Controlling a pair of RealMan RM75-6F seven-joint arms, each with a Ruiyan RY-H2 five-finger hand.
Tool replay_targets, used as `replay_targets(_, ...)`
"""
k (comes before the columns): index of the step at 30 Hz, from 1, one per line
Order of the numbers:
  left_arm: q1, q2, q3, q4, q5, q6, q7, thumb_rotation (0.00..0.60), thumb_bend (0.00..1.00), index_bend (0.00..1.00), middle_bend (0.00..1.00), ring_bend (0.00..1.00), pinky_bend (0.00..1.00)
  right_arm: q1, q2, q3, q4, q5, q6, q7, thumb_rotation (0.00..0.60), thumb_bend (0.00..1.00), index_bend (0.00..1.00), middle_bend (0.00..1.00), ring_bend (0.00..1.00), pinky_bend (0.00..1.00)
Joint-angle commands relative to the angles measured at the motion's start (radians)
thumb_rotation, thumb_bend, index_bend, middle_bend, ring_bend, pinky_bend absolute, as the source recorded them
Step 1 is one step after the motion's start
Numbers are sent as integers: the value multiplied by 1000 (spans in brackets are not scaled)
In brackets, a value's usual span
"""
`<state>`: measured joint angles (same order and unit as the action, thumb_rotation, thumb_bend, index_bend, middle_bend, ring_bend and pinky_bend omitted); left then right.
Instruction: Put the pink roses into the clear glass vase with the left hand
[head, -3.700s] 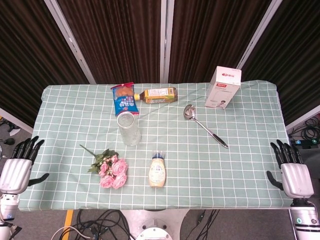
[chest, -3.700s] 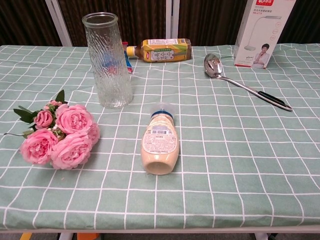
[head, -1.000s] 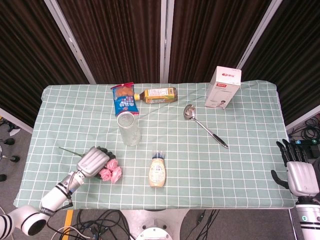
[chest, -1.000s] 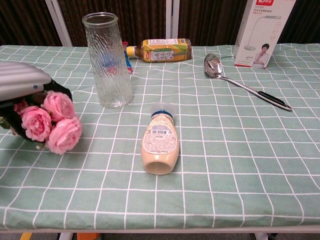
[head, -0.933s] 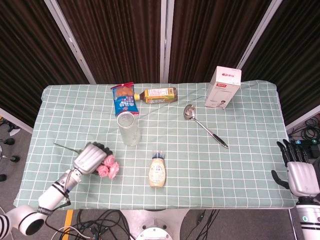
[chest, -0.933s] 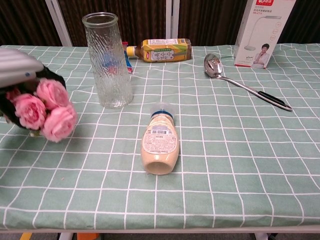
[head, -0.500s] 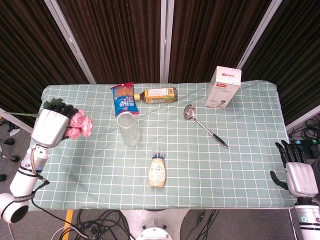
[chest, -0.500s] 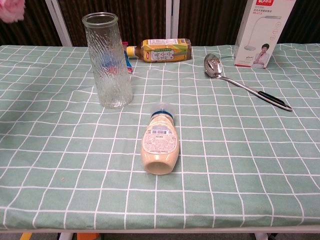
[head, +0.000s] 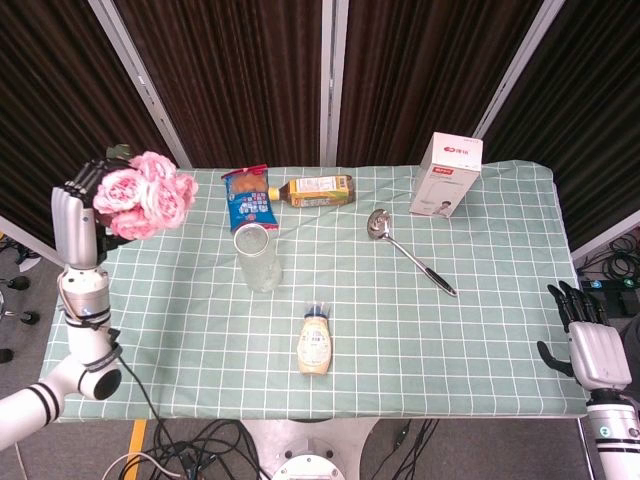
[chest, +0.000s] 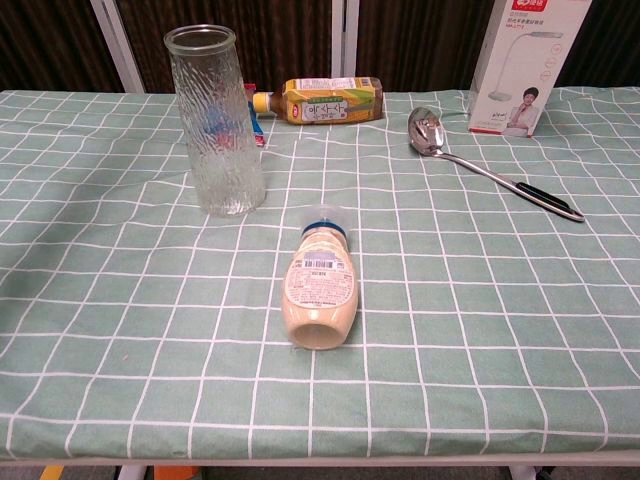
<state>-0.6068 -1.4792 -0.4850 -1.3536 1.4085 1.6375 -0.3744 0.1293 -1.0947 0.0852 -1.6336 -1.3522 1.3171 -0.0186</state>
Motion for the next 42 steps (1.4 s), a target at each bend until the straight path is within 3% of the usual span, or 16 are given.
replay_targets(1,-41,-51,-139,-120,-173,-43,-123,600,123,410,421,372,533,8,-1,5,13,15,-17,18,600,245,0,0,0,0)
replay_targets(8,-20,-4,-304,-408,-468,-184,-196,600,126,414,421,372,534,6,-4,7,28,16,-15,39,600,245,0,0,0,0)
replay_targets(14,-29,22,-371,-497,-585,-268,-217,600,131,421,421,372,535,11,4,13,28,17,-15,40,600,323,0,0,0,0)
replay_targets(19,-29,36,-396,-577,-693,-328,-221,600,132,421,421,373,534,11,5,19,25,15,-6,48,600,330,0,0,0,0)
replay_targets(23,-27,39,-388,-601,-730,-354,-213,600,132,422,421,373,534,10,4,16,30,16,-10,51,600,330,0,0,0,0)
replay_targets(33,-57,-14,-342,-559,-700,-360,-210,600,135,426,421,373,535,9,-3,14,45,22,-15,66,600,330,0,0,0,0)
replay_targets(39,-60,-80,-235,-485,-593,-329,-190,600,134,423,419,372,532,6,0,15,52,24,-13,78,600,330,0,0,0,0)
replay_targets(42,-51,-105,-192,-450,-552,-333,-204,600,130,358,365,324,463,5,1,17,54,27,-12,86,600,330,0,0,0,0)
